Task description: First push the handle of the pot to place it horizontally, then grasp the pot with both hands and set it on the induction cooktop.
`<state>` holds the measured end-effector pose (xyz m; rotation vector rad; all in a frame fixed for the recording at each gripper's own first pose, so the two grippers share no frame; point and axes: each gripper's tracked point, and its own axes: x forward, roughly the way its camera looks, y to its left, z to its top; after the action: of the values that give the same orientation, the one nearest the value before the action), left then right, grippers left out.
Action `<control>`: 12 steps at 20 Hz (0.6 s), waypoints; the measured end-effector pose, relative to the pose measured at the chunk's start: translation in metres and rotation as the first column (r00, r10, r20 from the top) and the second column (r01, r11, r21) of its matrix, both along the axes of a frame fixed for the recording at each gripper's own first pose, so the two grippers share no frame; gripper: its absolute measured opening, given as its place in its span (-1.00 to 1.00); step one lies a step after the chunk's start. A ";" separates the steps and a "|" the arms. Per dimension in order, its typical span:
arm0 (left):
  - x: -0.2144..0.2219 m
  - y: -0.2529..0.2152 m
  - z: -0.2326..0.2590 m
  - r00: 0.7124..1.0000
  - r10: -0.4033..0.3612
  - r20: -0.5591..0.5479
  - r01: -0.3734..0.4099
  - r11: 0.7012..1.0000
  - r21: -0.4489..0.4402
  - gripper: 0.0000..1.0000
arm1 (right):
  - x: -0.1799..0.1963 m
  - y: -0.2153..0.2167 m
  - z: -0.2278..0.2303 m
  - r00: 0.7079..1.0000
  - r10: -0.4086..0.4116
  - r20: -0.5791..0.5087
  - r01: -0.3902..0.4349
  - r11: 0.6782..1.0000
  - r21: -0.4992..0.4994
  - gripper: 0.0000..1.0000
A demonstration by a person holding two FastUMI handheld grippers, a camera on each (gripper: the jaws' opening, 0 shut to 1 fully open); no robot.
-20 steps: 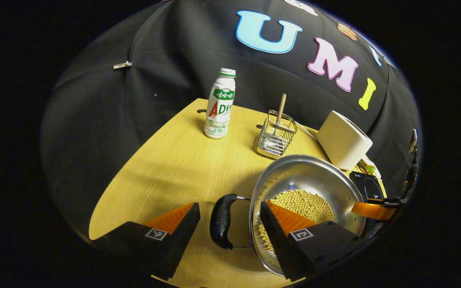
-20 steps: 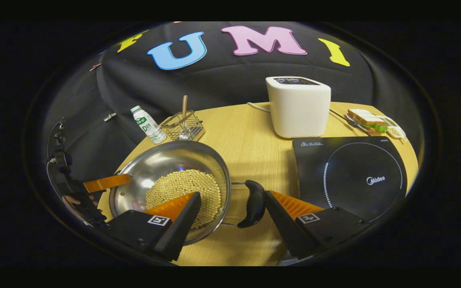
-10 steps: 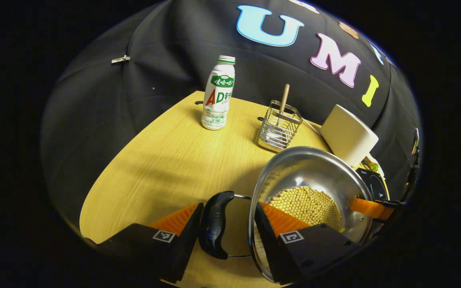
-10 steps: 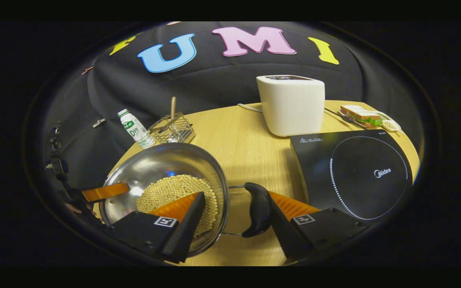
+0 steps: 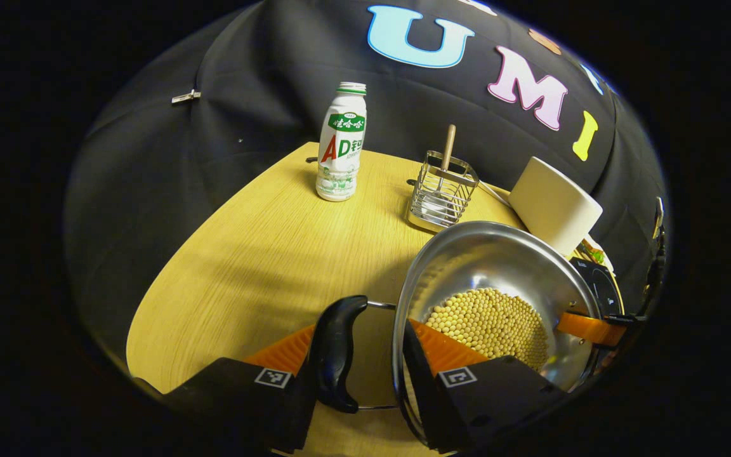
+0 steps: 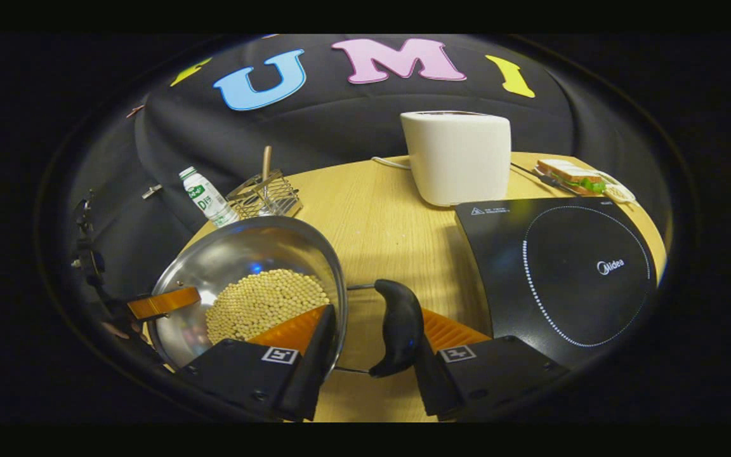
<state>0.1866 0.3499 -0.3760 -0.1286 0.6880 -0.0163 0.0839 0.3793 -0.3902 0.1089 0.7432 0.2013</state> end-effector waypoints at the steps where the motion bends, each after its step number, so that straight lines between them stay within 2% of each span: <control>1: -0.002 -0.001 -0.001 1.000 0.000 -0.012 0.000 1.000 -0.020 0.36 | 0.001 0.000 -0.001 1.000 -0.008 -0.015 0.008 1.000 -0.002 0.27; 3: -0.001 -0.001 -0.001 1.000 0.009 -0.006 -0.009 0.999 -0.039 0.27 | 0.003 0.000 -0.002 1.000 -0.005 -0.030 0.005 1.000 -0.006 0.22; 12: -0.015 -0.002 0.004 0.999 0.033 -0.012 -0.033 0.999 -0.010 0.22 | -0.004 -0.003 -0.001 0.999 0.015 -0.033 -0.015 1.000 -0.023 0.19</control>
<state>0.1715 0.3484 -0.3715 -0.1503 0.6977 0.0126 0.0801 0.3762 -0.3915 0.0847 0.7786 0.2055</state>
